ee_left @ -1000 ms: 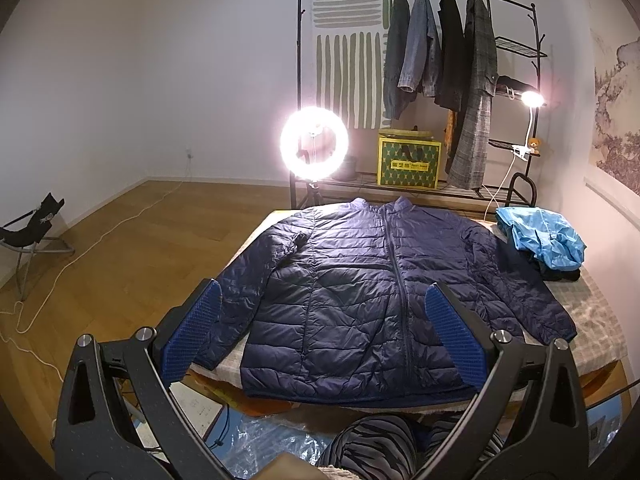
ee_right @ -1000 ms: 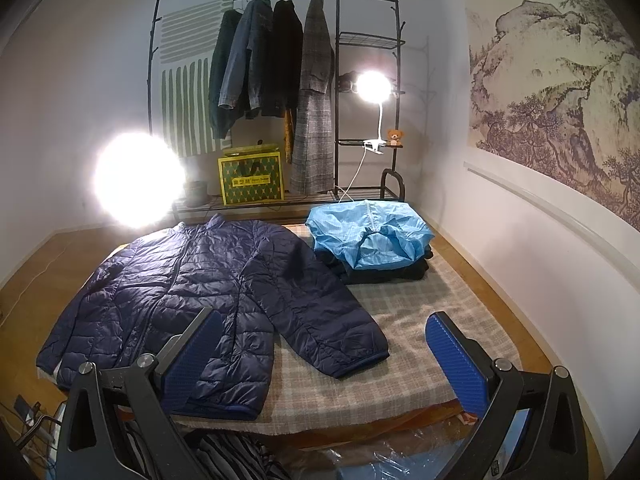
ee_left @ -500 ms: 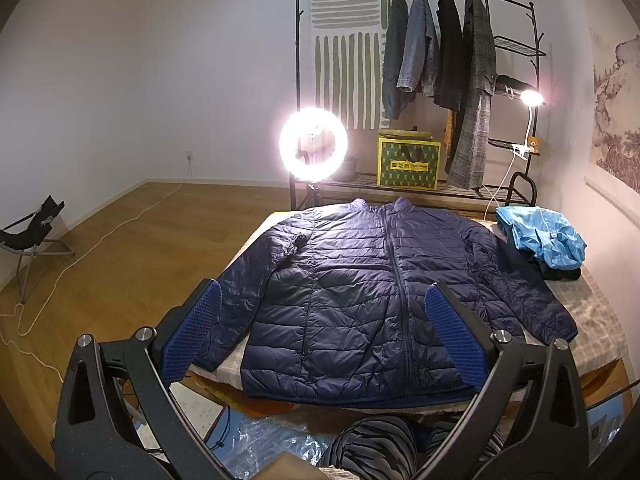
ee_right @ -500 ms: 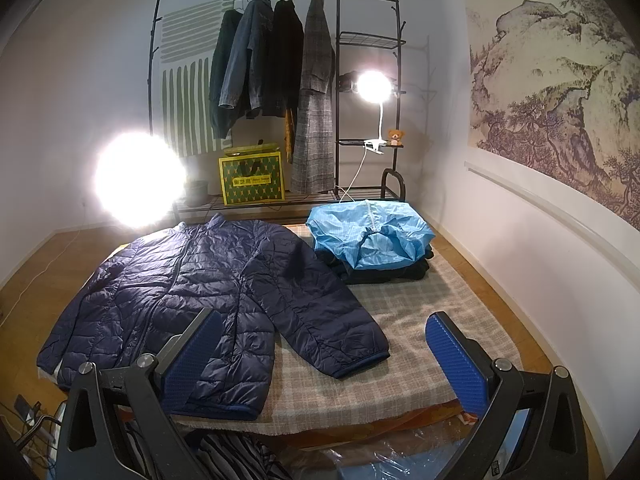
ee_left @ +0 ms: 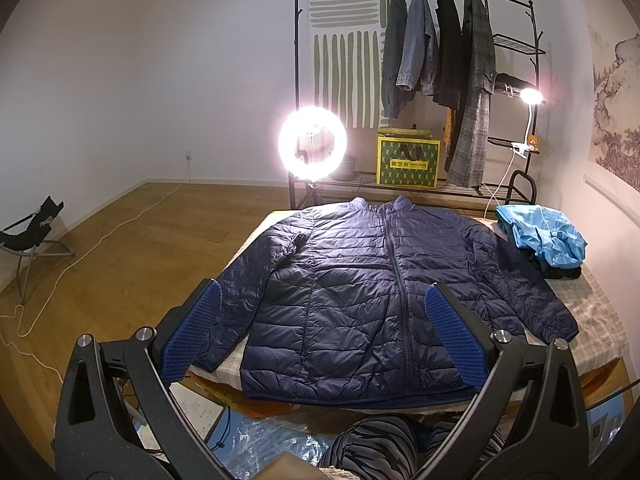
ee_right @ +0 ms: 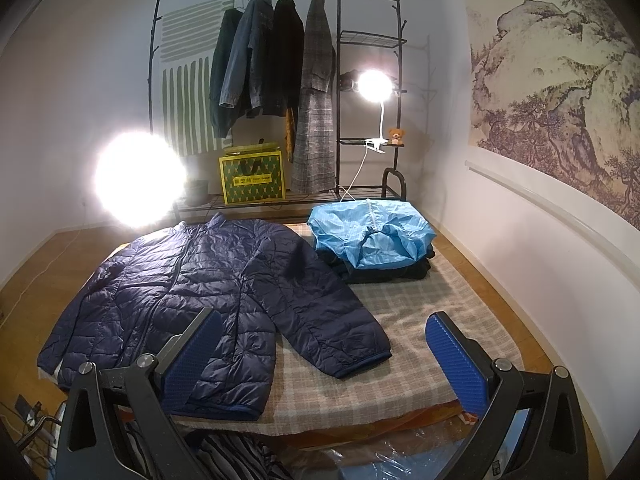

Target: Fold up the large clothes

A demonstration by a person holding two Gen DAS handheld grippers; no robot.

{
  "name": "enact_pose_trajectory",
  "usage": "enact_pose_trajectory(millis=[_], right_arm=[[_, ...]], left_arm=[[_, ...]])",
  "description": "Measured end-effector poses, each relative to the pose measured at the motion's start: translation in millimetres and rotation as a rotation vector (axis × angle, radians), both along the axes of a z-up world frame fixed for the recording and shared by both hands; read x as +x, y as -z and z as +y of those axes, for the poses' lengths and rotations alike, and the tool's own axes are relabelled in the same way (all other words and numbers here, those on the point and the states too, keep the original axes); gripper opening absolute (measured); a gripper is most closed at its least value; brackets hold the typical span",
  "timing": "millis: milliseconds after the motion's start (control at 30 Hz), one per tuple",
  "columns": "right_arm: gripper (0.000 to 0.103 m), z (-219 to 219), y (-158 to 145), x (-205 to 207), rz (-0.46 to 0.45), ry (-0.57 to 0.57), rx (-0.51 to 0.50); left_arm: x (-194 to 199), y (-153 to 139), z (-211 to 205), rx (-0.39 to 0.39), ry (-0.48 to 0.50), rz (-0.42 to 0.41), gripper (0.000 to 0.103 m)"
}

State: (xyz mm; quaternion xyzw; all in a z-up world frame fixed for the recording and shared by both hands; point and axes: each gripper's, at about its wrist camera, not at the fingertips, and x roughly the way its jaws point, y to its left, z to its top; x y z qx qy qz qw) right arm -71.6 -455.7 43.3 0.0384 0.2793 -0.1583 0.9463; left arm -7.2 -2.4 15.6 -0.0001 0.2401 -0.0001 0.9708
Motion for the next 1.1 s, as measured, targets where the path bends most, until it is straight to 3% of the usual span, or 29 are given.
enact_pose_trajectory(millis=[533,900,1100], right_arm=[[0.103,11,-1,5,0.003,0.001,-0.006],[0.103,43,4,27,-0.005,-0.020,-0.003],[0.103,51,15,43,-0.038,-0.050,0.011]], left_arm=[[6,6,13,-0.006,-0.009,0.003,0.103],[19,39,83,-0.022,-0.130,0.026,0.103],[43,82,137,-0.029,-0.227,0.108,0.102]])
